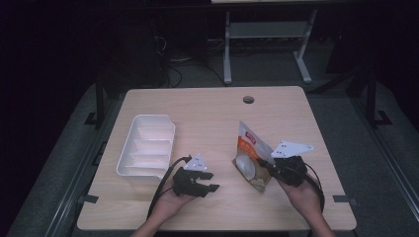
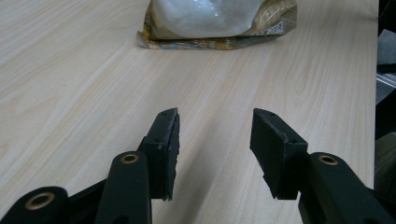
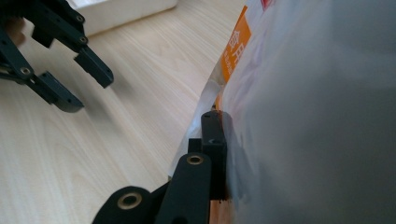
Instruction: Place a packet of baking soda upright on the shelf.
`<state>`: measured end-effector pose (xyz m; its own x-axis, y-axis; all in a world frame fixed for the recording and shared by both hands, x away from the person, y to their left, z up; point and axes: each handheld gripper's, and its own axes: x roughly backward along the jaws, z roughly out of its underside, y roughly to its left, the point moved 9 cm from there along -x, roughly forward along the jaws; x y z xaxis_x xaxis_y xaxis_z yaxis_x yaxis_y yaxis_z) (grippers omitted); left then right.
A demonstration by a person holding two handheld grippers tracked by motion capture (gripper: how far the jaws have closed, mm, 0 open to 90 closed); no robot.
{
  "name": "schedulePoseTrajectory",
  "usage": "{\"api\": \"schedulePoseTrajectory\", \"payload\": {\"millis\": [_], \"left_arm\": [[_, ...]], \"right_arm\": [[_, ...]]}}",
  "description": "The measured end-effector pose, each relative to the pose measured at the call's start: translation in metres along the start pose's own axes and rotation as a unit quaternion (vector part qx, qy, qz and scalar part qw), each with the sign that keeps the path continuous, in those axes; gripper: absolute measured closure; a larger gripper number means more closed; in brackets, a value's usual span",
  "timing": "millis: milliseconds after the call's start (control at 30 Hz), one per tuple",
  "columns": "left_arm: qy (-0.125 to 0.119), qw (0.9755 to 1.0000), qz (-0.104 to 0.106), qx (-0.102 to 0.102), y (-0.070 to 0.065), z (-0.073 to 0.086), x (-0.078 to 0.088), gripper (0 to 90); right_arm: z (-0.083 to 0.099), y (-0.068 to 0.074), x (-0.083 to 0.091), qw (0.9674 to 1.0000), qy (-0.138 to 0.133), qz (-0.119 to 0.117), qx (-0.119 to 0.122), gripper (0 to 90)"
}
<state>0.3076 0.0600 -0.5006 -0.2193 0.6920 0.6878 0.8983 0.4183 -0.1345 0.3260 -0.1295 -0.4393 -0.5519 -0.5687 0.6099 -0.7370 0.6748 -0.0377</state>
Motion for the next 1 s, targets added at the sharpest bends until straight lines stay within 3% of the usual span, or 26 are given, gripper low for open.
{"api": "schedulePoseTrajectory", "payload": {"millis": [200,733,1000], "left_arm": [[0.001,1.0,0.006,-0.007,-0.003,0.001,0.002,49.0],[-0.014,0.9997,0.017,-0.006,-0.009,-0.001,0.011,42.5],[-0.013,0.9996,0.019,-0.019,-0.016,0.004,0.016,36.8]], "right_arm": [[-0.005,-0.001,0.003,0.9999,-0.001,-0.015,-0.001,89.7],[-0.024,-0.003,0.011,0.9991,0.002,-0.024,0.033,89.9],[-0.048,-0.009,0.016,0.9985,-0.018,-0.036,0.037,89.9]]}}
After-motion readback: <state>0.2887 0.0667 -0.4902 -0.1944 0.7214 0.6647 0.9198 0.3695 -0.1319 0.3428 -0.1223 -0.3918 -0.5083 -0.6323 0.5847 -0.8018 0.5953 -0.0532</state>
